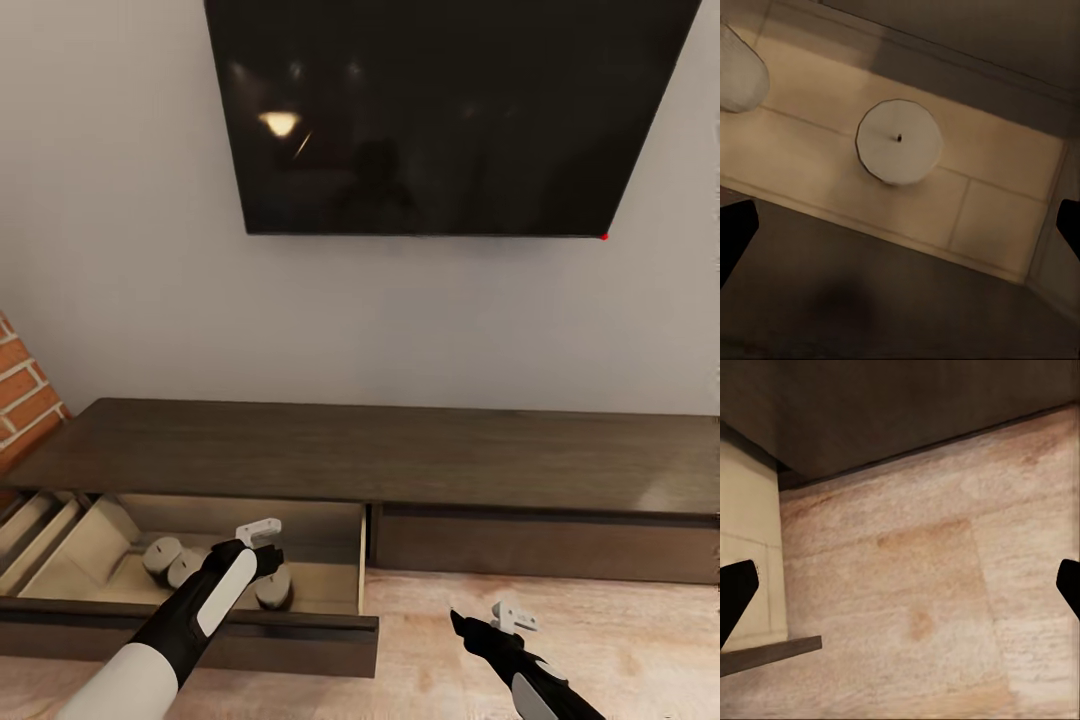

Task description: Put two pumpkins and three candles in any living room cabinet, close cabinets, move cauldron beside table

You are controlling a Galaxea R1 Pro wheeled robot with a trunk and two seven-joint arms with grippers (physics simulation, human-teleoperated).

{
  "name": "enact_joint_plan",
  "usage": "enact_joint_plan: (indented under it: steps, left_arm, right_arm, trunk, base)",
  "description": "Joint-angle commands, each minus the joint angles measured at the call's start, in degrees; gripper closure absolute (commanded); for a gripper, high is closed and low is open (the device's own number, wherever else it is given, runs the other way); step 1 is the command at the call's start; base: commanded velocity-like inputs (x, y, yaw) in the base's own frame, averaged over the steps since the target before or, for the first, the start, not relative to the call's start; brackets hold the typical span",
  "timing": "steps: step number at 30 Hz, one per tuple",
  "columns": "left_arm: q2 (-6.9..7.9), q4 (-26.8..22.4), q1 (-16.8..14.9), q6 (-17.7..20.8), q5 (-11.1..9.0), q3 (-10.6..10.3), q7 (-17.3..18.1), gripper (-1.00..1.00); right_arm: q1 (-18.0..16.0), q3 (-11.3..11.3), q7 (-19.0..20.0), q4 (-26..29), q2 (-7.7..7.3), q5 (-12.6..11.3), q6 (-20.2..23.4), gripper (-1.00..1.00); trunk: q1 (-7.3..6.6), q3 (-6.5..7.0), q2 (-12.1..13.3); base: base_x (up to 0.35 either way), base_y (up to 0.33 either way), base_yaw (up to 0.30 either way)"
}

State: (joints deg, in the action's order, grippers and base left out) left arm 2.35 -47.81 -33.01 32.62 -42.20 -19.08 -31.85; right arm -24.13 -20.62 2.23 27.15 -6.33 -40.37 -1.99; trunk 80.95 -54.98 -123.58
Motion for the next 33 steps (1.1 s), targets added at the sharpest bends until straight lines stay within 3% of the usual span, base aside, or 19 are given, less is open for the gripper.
enact_joint_plan:
  steps: [1, 17, 33]
  left_arm:
    - [0.09, -0.1, 0.0, 0.0, -0.6, -0.3, -0.6, -1.0]
    - [0.06, -0.1, 0.0, 0.0, -0.6, -0.3, -0.6, -1.0]
    - [0.11, -0.1, 0.0, 0.0, -0.7, -0.2, -0.5, -1.0]
  right_arm:
    - [0.0, -0.4, 0.0, 0.0, -0.07, -0.6, -0.2, -1.0]
    - [0.0, -0.4, 0.0, 0.0, -0.09, -0.6, -0.2, -1.0]
    - [0.0, -0.4, 0.0, -0.1, 0.09, -0.6, -0.2, -1.0]
  trunk:
    - [-0.26, 0.14, 0.4]
    - [-3.78, 3.01, 6.8]
    - [-7.29, 5.88, 13.2]
  base:
    - [-0.258, 0.0, 0.0]
    - [-0.053, 0.0, 0.0]
    - [-0.314, 0.0, 0.0]
